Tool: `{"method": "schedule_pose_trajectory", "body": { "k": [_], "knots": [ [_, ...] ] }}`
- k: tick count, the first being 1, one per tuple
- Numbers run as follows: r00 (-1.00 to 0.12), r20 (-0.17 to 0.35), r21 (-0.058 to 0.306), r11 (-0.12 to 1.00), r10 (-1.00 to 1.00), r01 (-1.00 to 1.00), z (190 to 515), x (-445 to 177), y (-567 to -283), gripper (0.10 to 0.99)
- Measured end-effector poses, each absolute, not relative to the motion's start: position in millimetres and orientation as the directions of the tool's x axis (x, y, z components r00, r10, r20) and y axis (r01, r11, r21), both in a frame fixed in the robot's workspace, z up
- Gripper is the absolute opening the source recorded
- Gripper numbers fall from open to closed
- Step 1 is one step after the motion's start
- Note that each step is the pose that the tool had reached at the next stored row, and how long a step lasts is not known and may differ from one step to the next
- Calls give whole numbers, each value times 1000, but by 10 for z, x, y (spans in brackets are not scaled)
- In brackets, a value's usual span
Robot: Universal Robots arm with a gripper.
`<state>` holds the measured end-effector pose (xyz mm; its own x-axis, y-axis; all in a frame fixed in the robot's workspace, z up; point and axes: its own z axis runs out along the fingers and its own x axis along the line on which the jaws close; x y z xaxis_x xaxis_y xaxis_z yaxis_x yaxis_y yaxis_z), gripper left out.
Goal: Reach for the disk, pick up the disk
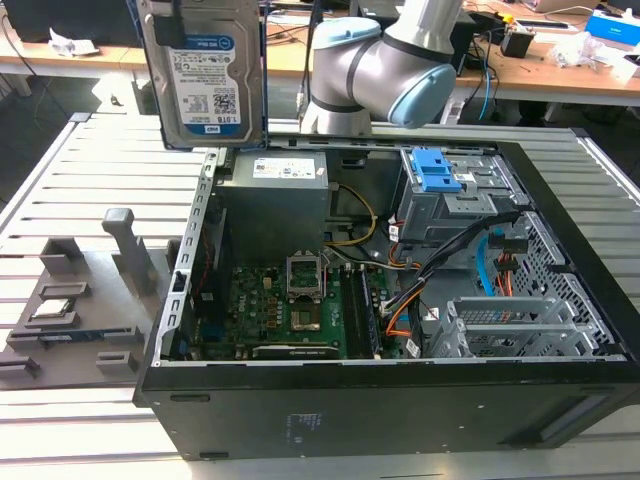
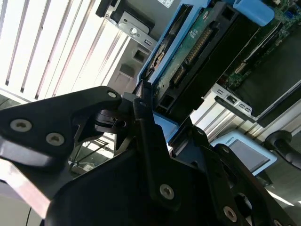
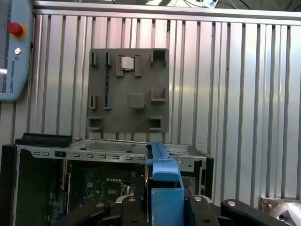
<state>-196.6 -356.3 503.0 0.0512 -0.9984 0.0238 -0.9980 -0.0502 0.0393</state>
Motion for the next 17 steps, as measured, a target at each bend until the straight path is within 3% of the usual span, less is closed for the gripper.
{"method": "schedule_pose_trajectory", "body": {
  "k": [17],
  "knots": [
    [51,24,39,-50,-998,-998,5030,-1438,-3563,365]
  ]
}}
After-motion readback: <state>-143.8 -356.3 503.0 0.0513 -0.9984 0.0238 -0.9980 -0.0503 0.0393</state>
